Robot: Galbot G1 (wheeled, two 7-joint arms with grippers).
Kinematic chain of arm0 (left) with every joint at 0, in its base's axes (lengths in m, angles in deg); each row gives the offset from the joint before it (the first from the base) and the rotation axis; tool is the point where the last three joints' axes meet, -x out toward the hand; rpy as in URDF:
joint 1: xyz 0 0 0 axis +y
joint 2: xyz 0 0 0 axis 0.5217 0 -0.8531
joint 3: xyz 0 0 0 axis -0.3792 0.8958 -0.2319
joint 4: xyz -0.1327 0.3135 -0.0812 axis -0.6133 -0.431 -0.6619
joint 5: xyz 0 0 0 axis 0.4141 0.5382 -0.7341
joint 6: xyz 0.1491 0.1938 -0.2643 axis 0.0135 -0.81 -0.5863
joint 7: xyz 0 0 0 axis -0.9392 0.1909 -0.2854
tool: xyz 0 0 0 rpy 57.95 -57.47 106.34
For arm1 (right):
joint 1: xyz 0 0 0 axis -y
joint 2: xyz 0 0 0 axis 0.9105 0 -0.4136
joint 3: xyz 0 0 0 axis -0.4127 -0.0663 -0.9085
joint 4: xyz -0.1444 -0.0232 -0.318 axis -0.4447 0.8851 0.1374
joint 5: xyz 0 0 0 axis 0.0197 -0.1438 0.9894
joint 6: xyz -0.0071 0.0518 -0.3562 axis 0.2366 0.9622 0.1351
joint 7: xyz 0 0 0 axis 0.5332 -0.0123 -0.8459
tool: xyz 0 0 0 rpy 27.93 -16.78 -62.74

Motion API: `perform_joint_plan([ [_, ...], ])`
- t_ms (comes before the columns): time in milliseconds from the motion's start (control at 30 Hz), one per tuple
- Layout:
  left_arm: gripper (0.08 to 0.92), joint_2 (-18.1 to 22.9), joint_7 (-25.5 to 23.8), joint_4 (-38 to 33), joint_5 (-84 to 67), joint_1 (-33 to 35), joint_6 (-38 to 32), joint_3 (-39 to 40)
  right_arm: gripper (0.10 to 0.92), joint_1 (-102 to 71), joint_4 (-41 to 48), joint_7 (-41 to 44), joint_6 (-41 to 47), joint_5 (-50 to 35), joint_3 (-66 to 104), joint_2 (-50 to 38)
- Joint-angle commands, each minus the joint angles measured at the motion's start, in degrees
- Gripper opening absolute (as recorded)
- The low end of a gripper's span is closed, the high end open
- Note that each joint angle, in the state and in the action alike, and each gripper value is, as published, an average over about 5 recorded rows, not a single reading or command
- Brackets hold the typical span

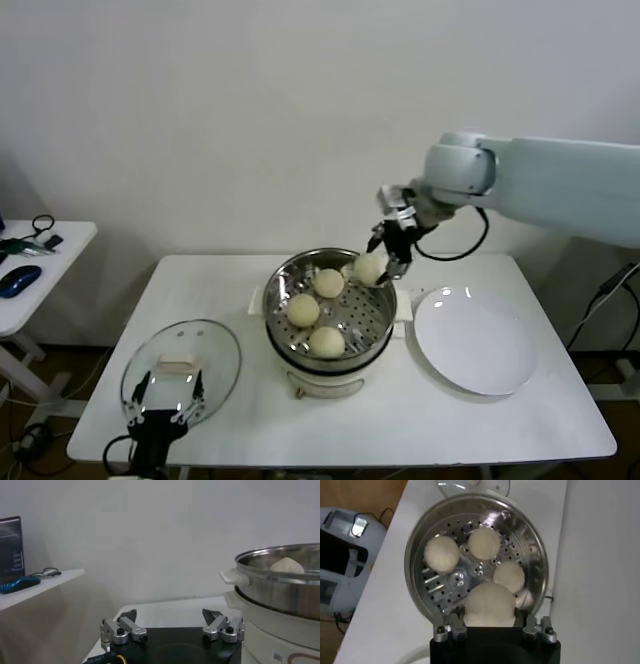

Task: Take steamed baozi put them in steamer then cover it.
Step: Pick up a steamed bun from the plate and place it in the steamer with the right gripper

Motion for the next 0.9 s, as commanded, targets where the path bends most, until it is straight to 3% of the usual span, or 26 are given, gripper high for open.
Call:
perform_joint_plan([
  [33, 0.823, 0.1, -0.1, -0.3, 0.0, 0.1, 0.1, 0.0, 0.67, -11.0, -1.3, -8.5, 8.3, 1.5, 1.7, 3.3],
  [667, 0.823, 0.3, -0.1, -0.5, 0.0, 0.0, 0.5, -0.1, 0.673, -17.7, 4.4, -9.3, 8.1, 6.6, 4.6, 4.9],
  [900, 0.823, 0.3, 0.0, -1.3, -0.8, 0.0, 1.8, -0.3, 0.791, -10.1, 4.3, -5.8, 3.4, 2.7, 5.7, 2.6],
])
